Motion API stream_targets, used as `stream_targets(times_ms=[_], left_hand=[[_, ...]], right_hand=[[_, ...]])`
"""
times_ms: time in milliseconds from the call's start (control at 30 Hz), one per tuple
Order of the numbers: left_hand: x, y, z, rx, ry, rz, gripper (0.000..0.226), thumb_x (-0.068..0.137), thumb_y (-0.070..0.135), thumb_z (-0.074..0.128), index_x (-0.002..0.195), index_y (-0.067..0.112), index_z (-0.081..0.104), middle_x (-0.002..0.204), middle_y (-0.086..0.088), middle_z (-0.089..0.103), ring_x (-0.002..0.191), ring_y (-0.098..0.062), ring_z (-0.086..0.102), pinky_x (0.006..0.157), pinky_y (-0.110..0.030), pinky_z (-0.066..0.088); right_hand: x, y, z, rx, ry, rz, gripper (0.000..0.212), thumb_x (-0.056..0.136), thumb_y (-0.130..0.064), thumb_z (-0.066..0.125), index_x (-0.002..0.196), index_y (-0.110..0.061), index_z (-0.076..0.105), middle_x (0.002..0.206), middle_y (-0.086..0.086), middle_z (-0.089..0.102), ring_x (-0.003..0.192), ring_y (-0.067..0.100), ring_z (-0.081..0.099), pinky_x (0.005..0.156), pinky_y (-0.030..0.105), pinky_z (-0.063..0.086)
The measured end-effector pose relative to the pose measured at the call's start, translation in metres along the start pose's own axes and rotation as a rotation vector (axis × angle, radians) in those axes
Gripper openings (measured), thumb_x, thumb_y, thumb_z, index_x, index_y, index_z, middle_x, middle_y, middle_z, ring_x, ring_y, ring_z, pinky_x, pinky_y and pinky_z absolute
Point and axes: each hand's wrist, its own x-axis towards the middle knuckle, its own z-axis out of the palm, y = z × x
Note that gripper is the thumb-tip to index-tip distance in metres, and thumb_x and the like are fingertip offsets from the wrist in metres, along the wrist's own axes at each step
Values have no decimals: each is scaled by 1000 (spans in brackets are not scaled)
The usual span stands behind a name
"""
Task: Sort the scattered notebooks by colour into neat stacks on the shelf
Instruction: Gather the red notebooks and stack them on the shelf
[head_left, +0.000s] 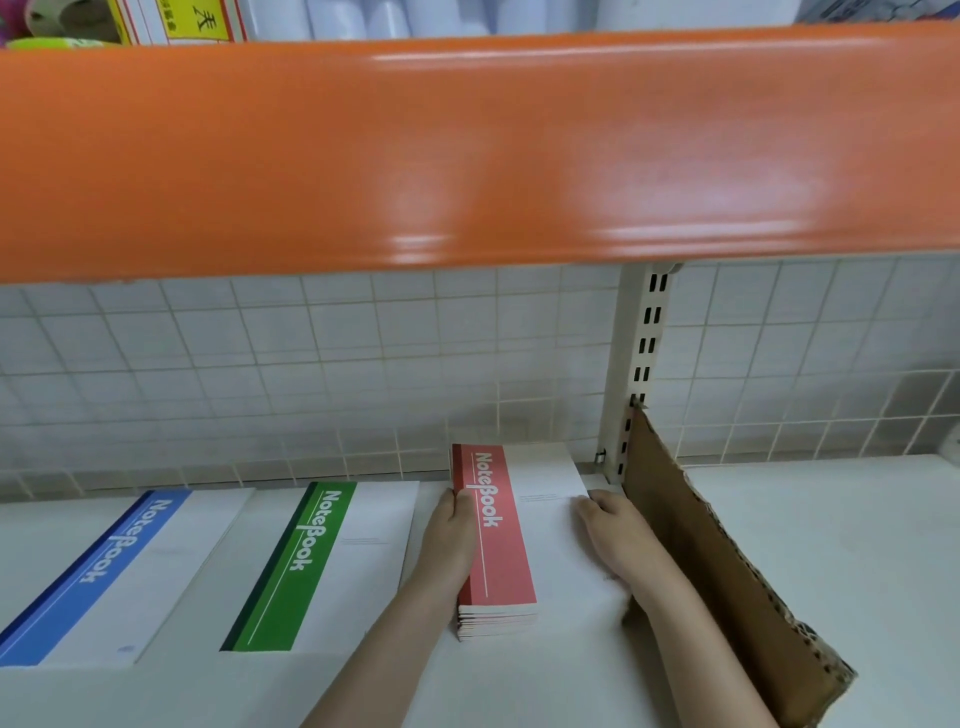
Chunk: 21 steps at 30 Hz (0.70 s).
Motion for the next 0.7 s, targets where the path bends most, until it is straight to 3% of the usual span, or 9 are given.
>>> stream_targets(times_ms=[67,167,233,333,500,600,700], left_hand=[[1,-1,1,4,5,0,35,104,35,27,121,18,52,98,-6,67,82,-19,67,65,-26,51],[2,-2,1,34,18,17,37,104,33,26,127,18,50,102,-6,66,82,-18,67,63,-24,51],[3,-3,2,58,30,25,39,104,33,25,134,18,46,110,-8,65,88,-21,66,70,-27,52],[3,-3,2,62,21,31,40,104,33,25,137,19,43,113,-9,64,93,-23,66,78,-30,52],[2,-2,1,46,5,20,36,104,34,25,130,22,46,99,0,65,81,-14,65,60,-22,49],[2,1,-3,25,-19,-2,36,104,34,26,127,19,49,100,-3,66,84,-18,66,70,-28,53],[0,3,-11,56,-26,25,38,104,34,25,125,15,50,99,0,64,90,-16,63,85,-29,48]], right_hand=[[0,1,1,-4,-15,1,37,99,-22,38,104,11,52,80,9,44,70,17,42,55,26,33],[0,0,1,-31,-25,6,29,98,-22,38,86,2,49,76,7,43,67,16,42,55,25,34],[-1,-1,2,-49,-20,-1,25,98,-21,38,78,-8,42,69,3,39,61,13,38,50,22,32],[-2,-2,2,-87,-32,-27,26,99,-23,37,78,-9,41,68,1,38,60,12,39,47,21,32],[-4,-4,-3,-128,-49,-59,29,99,-24,39,87,0,51,75,8,45,64,16,44,49,22,37],[-5,-7,-6,-143,-68,-71,30,99,-29,42,80,-6,47,76,9,45,67,17,44,58,26,35],[-7,-10,-5,-220,-80,-49,38,99,-37,40,102,-3,55,99,12,61,88,23,57,73,30,42]])
